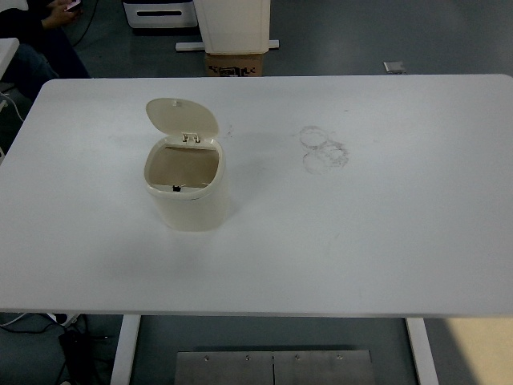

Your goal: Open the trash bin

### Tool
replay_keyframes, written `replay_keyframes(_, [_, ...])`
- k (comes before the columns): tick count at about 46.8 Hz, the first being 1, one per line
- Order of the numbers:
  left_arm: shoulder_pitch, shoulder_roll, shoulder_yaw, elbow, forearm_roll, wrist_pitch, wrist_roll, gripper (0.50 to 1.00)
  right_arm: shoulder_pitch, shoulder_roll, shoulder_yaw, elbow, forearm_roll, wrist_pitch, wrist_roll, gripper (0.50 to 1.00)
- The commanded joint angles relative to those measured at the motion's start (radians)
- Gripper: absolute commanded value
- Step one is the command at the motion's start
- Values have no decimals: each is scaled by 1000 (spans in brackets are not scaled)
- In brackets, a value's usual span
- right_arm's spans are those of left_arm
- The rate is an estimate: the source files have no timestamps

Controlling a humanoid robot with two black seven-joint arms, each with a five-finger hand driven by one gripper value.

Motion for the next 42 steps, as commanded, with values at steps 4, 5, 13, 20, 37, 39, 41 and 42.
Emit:
replay_keyframes(4, [91,-46,-5,38,-10,88,-104,1000,0,0,-1,0,0,0,0,991])
replay_keyframes(5, [105,-60,-7,55,-18,100,-107,1000,0,0,-1,0,0,0,0,991])
replay_keyframes(13, [196,-155,-50,158,-179,132,-112,1000,0,0,1,0,0,0,0,991])
replay_keyframes(20, [271,-203,-108,209,-274,132,-124,1000,0,0,1,0,0,0,0,991])
replay_keyframes(37, [505,-364,-324,419,-275,123,-176,1000,0,0,1,0,0,0,0,991])
replay_keyframes(39, [521,-377,-329,439,-272,114,-177,1000,0,0,1,1,-2,0,0,991])
replay_keyframes(41, [529,-394,-334,463,-269,100,-177,1000,0,0,-1,5,-2,3,-2,991])
replay_keyframes(42, [532,-405,-335,480,-269,94,-177,1000,0,0,1,5,-3,3,-2,991])
